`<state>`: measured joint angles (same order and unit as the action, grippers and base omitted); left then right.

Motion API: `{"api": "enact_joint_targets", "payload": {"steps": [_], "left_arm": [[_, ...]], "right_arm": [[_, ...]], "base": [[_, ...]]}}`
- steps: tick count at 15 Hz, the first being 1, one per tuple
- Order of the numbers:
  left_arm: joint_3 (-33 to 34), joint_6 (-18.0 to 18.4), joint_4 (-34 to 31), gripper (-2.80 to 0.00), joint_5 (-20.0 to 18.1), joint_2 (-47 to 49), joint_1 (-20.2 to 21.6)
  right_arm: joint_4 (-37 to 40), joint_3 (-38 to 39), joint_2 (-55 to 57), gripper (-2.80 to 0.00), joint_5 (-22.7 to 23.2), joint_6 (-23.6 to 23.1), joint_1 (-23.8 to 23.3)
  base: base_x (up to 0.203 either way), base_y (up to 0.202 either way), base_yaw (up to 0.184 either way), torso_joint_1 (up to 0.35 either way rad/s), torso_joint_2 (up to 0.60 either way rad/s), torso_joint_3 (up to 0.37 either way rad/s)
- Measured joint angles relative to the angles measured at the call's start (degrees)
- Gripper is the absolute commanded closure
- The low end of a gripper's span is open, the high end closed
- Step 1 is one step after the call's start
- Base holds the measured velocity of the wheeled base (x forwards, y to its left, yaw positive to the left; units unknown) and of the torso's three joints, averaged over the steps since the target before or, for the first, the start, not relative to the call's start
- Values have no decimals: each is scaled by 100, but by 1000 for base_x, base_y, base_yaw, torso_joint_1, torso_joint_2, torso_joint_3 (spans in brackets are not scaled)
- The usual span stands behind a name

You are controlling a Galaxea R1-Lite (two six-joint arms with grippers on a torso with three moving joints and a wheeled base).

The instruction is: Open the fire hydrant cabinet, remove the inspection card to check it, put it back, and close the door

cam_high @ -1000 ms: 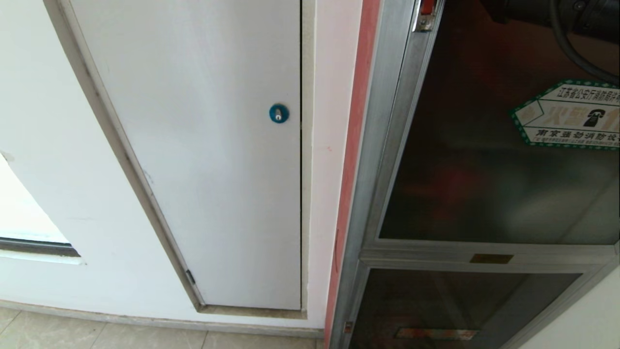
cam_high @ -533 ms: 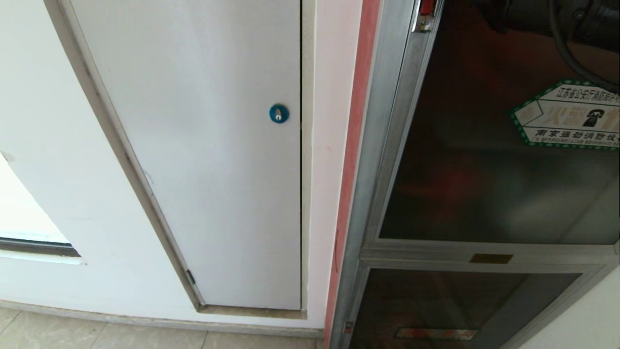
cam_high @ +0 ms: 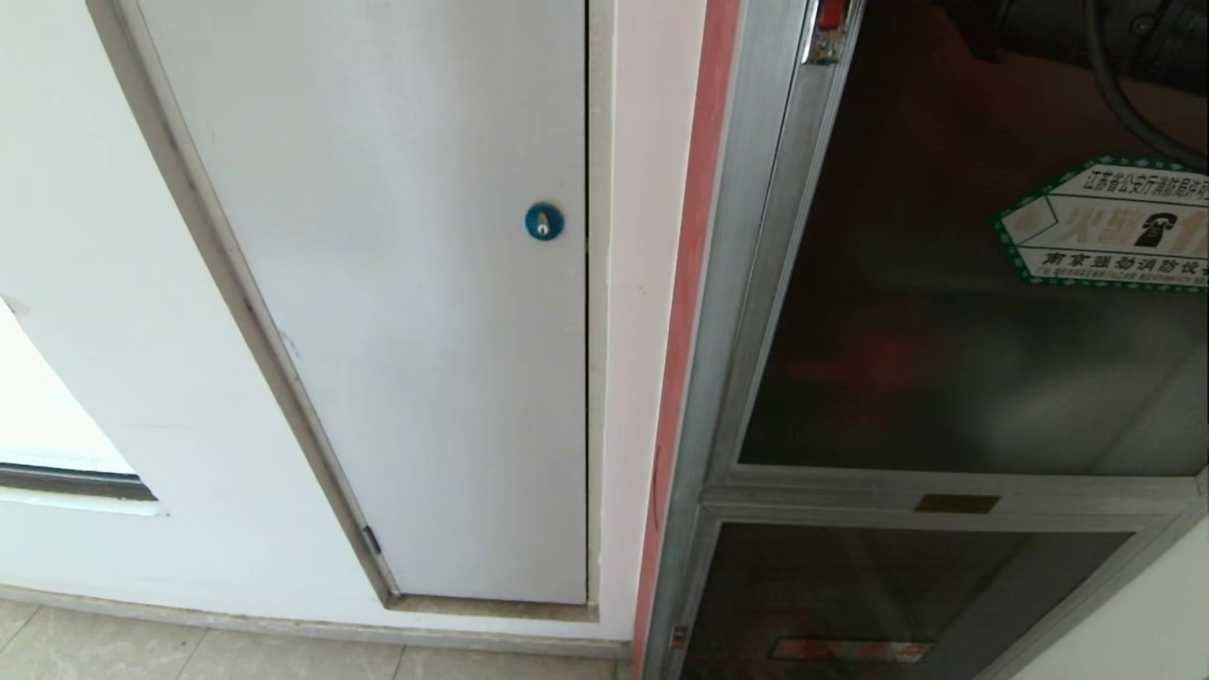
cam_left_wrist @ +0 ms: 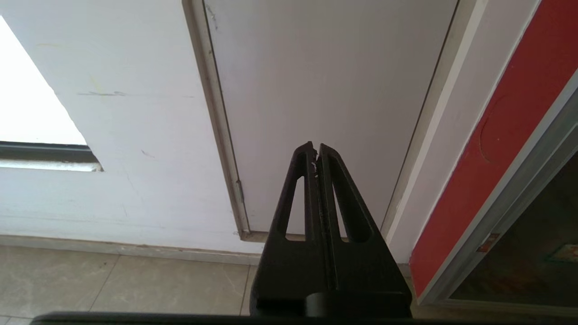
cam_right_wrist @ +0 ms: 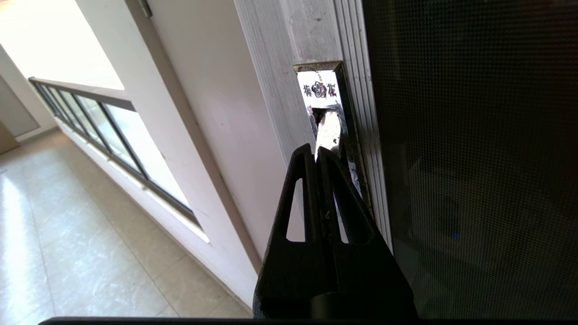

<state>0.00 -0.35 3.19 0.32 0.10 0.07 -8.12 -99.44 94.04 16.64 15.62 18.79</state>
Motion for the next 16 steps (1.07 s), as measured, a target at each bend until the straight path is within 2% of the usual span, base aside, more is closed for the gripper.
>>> {"api": "enact_joint_targets", "payload": {"steps": [16], "left_arm": [[0,2,0,0,1,0,0]], "right_arm": [[13,84,63,0,-9,-33,-10]], "base": [[0,0,0,0,0,0]]}}
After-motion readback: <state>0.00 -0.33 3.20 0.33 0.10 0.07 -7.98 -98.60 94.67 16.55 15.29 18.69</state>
